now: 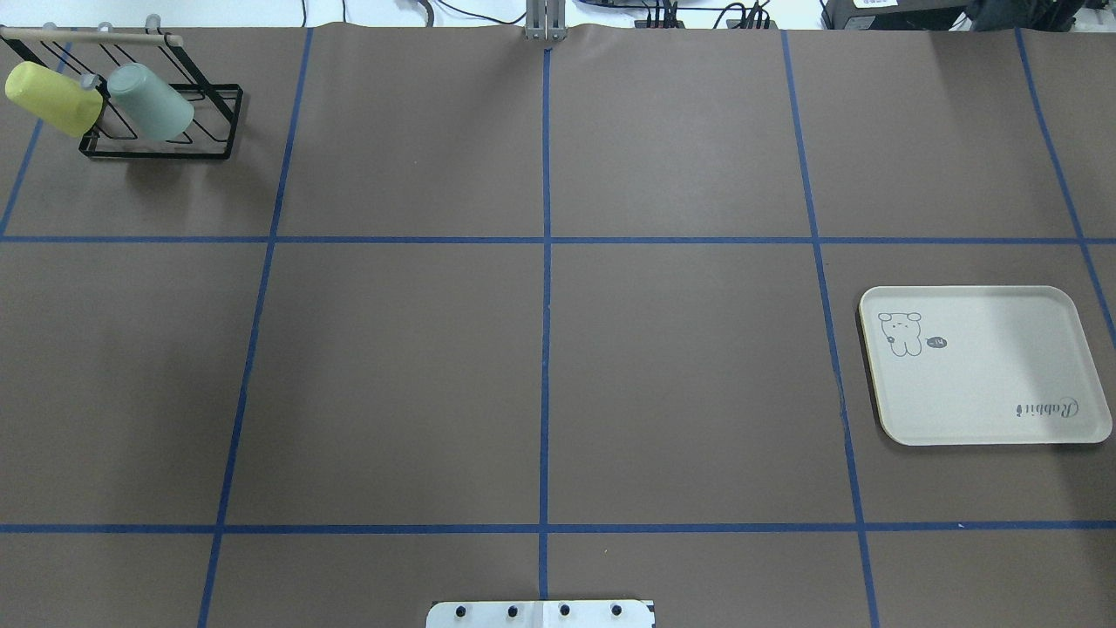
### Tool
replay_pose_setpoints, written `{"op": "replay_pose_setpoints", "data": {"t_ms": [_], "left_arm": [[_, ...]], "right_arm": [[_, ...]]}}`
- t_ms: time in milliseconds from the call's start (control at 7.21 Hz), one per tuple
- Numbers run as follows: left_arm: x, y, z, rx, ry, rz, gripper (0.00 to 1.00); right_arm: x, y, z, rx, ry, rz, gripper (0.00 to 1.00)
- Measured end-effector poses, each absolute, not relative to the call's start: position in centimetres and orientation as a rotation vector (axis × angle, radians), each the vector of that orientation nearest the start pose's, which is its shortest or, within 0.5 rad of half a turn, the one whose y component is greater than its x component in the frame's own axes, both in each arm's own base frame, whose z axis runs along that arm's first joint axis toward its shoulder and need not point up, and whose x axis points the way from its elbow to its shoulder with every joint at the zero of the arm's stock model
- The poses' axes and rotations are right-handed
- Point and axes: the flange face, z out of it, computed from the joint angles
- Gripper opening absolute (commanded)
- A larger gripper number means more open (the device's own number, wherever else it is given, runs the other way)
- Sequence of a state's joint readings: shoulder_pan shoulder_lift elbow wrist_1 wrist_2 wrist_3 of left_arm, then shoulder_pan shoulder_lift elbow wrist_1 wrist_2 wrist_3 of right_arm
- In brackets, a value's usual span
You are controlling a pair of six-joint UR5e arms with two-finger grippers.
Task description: Left arm grabs green cup and hands to right arm on tray
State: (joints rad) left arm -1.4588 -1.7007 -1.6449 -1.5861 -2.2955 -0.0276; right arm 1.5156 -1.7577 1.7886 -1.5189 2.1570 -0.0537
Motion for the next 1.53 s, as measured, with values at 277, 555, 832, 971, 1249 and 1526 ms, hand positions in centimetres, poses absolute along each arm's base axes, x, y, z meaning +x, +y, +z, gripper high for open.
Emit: {"op": "replay_pose_setpoints", "data": {"t_ms": [277,555,832,971,1249,1526], "left_arm": [[-0.5,-55.8,55.0,0.223,0.736,0.184,1.00],[-0.5,-55.8,53.9,0.290,0.738,0.210,1.00],[-0.5,-55.9,52.1,0.370,0.743,0.238,1.00],[-0.5,-55.7,50.9,0.473,0.745,0.275,1.00],[-0.3,-56.6,51.0,0.627,0.747,0.324,1.00],[0.3,-59.8,51.2,0.651,0.755,0.322,1.00]], "right_arm": [[5.5,-42.8,63.2,0.103,-0.586,-0.137,1.00],[5.4,-44.9,60.0,0.171,-0.584,-0.159,1.00],[5.2,-48.2,55.5,0.267,-0.577,-0.186,1.00],[5.2,-49.8,53.0,0.333,-0.568,-0.202,1.00],[5.6,-51.1,50.8,0.421,-0.518,-0.211,1.00],[5.7,-51.2,51.3,0.420,-0.505,-0.208,1.00]]}}
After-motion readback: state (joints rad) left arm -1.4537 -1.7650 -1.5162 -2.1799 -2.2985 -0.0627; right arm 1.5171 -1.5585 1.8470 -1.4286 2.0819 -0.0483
